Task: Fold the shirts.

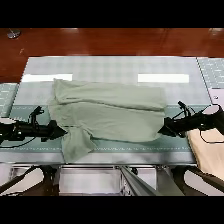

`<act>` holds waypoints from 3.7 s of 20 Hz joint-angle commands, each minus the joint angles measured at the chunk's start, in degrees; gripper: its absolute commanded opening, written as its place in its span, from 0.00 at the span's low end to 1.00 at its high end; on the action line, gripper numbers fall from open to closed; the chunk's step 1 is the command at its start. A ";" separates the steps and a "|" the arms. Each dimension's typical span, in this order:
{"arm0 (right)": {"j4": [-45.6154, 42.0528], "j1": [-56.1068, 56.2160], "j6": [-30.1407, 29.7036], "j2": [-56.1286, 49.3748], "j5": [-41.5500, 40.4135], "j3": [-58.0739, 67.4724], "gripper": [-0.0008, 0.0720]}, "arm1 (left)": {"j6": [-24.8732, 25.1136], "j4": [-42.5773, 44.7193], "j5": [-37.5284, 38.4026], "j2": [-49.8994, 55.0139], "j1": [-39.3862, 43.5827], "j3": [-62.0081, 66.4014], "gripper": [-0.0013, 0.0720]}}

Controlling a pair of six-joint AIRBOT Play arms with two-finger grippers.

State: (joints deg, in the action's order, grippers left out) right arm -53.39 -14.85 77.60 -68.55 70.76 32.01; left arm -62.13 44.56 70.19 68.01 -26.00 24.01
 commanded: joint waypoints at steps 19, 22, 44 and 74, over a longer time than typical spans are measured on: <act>9.86 0.09 0.92 -21.64 -8.07 36.20 0.05 | -13.73 -1.07 -3.61 26.93 12.70 54.55 0.05; 12.48 0.09 0.52 -24.72 -8.61 37.64 0.05 | -16.06 -1.09 -2.38 33.16 12.96 61.96 0.05; 2.64 -6.21 0.48 -30.05 2.47 37.44 0.86 | -10.27 4.00 -12.28 6.27 7.58 33.24 0.98; -3.34 2.47 6.36 27.10 5.62 17.31 0.05 | -22.99 -4.13 -14.60 45.86 72.30 67.87 0.05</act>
State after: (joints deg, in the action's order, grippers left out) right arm -58.98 -12.43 83.64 -43.11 76.55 49.87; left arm -80.73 40.60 52.56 107.55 41.21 86.21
